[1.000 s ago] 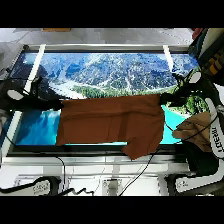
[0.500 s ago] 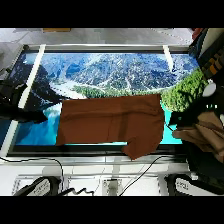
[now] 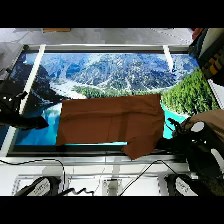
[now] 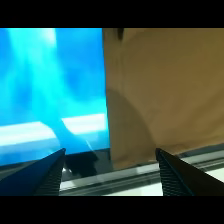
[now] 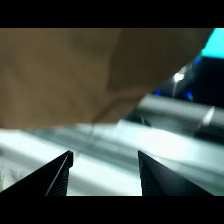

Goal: Fold the clothes and pants, and hang the long-sleeved shirts on hangers.

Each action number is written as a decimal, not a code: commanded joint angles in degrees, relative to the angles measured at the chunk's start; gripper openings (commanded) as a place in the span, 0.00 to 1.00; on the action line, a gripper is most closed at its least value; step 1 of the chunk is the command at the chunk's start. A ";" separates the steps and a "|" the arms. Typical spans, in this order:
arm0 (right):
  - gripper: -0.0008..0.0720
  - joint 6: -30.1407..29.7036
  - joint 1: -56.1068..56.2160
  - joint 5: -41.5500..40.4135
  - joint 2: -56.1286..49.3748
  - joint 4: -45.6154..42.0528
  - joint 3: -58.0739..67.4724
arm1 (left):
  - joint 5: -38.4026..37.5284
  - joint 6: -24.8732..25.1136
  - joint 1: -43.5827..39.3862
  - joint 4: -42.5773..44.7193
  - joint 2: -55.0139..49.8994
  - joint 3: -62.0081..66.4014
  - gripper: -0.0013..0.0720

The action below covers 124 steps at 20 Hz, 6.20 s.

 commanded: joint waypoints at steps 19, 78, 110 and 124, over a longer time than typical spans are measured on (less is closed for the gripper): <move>0.03 -20.09 -0.04 -8.46 -4.35 10.08 -3.08 | 3.50 3.21 10.45 -2.67 0.02 -19.19 0.76; 0.72 -4.98 8.28 -39.26 -27.19 27.08 33.73 | 39.95 10.75 -12.00 -47.34 -18.32 -7.50 0.99; 0.03 8.81 45.77 -41.35 -35.06 22.93 47.28 | -1.49 -6.45 -10.56 -27.61 0.07 20.39 0.04; 0.03 16.92 43.76 -24.41 -41.97 6.93 60.78 | 9.66 -10.36 -24.70 -30.47 -5.11 20.13 0.04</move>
